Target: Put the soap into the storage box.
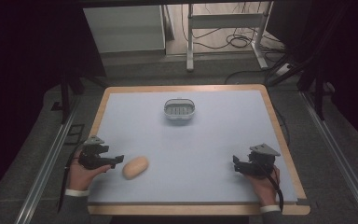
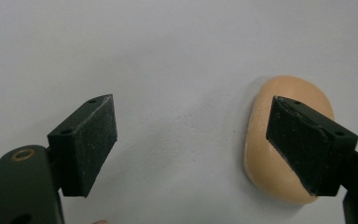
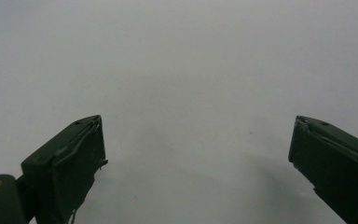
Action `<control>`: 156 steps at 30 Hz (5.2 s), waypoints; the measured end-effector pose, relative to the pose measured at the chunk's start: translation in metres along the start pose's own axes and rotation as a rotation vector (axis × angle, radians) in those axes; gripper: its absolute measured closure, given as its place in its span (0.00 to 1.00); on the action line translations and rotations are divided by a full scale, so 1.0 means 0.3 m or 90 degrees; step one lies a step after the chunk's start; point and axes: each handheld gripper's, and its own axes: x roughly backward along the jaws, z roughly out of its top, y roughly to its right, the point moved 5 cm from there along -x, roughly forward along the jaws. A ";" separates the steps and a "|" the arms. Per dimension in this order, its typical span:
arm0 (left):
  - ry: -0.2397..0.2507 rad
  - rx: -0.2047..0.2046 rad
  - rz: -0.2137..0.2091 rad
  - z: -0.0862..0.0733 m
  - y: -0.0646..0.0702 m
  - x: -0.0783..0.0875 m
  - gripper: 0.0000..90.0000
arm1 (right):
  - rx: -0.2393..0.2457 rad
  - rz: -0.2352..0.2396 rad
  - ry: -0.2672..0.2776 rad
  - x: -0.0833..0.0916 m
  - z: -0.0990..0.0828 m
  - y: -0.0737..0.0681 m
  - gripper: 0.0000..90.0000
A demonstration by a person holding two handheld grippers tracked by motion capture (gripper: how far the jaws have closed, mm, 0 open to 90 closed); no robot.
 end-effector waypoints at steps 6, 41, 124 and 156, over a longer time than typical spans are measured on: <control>-0.006 -0.003 -0.001 -0.003 0.001 -0.007 0.18 | 0.009 0.005 -0.001 -0.001 -0.001 -0.005 0.06; -0.005 0.005 0.008 -0.002 -0.012 0.005 0.17 | 0.003 0.006 0.013 0.006 -0.001 -0.002 0.06; -0.219 -0.181 -0.039 0.033 0.233 -0.137 0.25 | -0.010 0.007 0.022 0.010 -0.002 0.004 0.07; -0.202 -0.185 -0.038 0.048 0.205 -0.117 0.36 | -0.010 -0.001 0.019 0.009 -0.002 0.005 0.07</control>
